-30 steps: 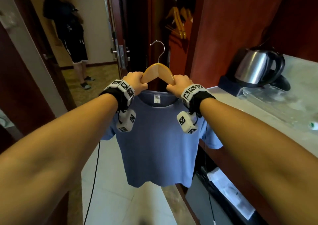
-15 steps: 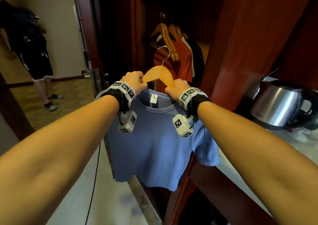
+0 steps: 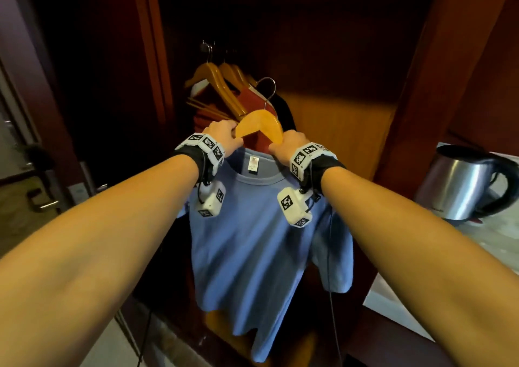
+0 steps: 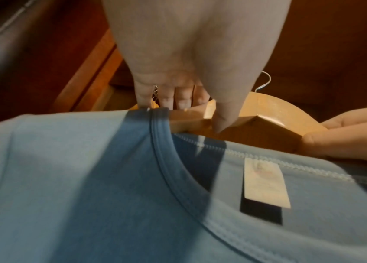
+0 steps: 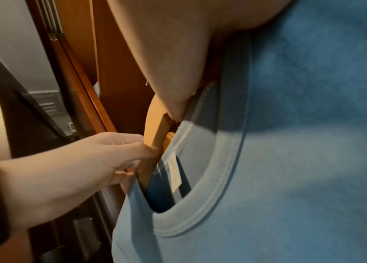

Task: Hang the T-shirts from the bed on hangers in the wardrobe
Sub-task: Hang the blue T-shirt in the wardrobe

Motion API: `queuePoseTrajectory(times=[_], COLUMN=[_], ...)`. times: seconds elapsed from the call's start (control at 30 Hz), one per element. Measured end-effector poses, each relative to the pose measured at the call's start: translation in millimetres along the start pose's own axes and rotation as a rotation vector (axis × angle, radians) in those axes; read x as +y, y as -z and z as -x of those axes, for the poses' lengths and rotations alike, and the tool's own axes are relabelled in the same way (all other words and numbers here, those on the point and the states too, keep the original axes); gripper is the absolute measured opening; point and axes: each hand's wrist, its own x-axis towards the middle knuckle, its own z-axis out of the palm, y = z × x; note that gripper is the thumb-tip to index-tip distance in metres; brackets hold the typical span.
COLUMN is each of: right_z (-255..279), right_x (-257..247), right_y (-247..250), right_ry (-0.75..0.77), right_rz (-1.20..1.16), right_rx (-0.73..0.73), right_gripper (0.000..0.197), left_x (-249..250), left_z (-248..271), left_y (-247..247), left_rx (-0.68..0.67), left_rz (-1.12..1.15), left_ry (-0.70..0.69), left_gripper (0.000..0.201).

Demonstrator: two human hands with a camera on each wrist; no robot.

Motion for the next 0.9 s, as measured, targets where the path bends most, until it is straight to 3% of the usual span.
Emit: queuePoseTrajectory(times=[0.2, 0.3, 0.67, 0.9], right_z=[-48.7, -73.7, -159.8, -184.5], right_x=[11.5, 17.6, 30.0, 37.7], right_y=[1.7, -2.2, 3.7, 6.9], right_ry=[-0.058, -0.053, -0.031, -0.089], right_rz=[0.181, 0.279, 0.473, 0.505], right_rx=[0.095, 0.140, 0.190, 0.193], right_gripper=[0.027, 0.026, 0.031, 0.033], left_x=[-7.4, -12.3, -27.5, -32.1], left_z=[-64.0, -93.1, -189.1, -235.8], left_y=[-21.4, -32.1, -56.3, -68.1], left_rx=[-0.135, -0.100, -0.012, -0.167], left_rz=[0.101, 0.120, -0.183, -0.377], left_ry=[-0.179, -0.159, -0.192, -0.238], left_gripper=[0.045, 0.056, 0.035, 0.044])
